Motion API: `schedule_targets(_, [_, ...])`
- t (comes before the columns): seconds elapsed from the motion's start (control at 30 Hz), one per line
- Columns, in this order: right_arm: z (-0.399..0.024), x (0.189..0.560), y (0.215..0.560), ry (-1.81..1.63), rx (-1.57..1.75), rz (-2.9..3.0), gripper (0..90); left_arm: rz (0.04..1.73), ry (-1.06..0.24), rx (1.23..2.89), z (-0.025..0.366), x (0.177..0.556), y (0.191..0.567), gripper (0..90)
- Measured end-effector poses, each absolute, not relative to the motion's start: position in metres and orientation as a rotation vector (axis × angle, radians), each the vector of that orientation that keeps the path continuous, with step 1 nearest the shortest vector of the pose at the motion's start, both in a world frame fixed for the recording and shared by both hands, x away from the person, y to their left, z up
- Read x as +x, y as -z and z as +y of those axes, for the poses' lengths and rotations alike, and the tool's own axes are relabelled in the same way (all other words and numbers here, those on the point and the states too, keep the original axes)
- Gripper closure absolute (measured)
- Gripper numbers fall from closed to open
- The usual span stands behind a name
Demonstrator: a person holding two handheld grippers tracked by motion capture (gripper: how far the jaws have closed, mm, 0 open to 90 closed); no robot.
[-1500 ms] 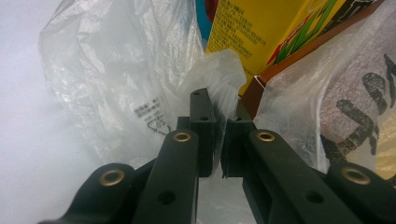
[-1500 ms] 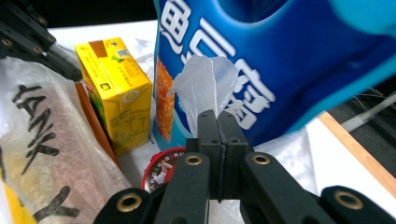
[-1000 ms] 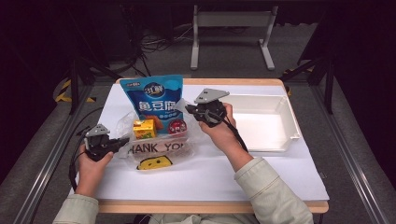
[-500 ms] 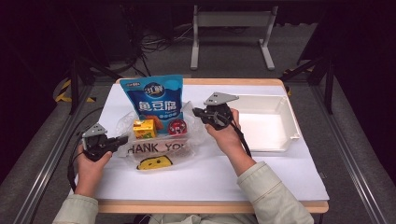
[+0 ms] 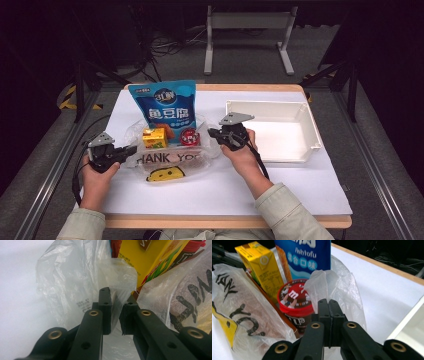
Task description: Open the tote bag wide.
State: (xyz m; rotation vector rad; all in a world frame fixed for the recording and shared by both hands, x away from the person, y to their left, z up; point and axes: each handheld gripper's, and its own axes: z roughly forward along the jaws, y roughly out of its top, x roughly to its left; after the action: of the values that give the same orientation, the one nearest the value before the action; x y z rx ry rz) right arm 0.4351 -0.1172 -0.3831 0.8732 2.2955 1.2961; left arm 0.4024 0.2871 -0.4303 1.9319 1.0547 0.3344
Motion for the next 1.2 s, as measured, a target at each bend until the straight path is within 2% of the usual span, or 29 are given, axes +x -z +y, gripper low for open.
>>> schedule_targets(0.4, [-0.109,0.416,0.399,-1.178,0.9,2.316,90.0,1.058,-0.327,1.936,0.287,0.402,0.431,81.3])
schedule_targets(0.73, [-0.103,0.415,0.414,-1.06,0.908,2.313,90.0,1.077,-0.294,1.953,0.288,0.404,0.435,86.9])
schedule_targets(1.2, [-0.097,0.411,0.427,-1.024,0.875,2.345,89.8,1.09,-0.263,1.988,0.286,0.407,0.441,87.7])
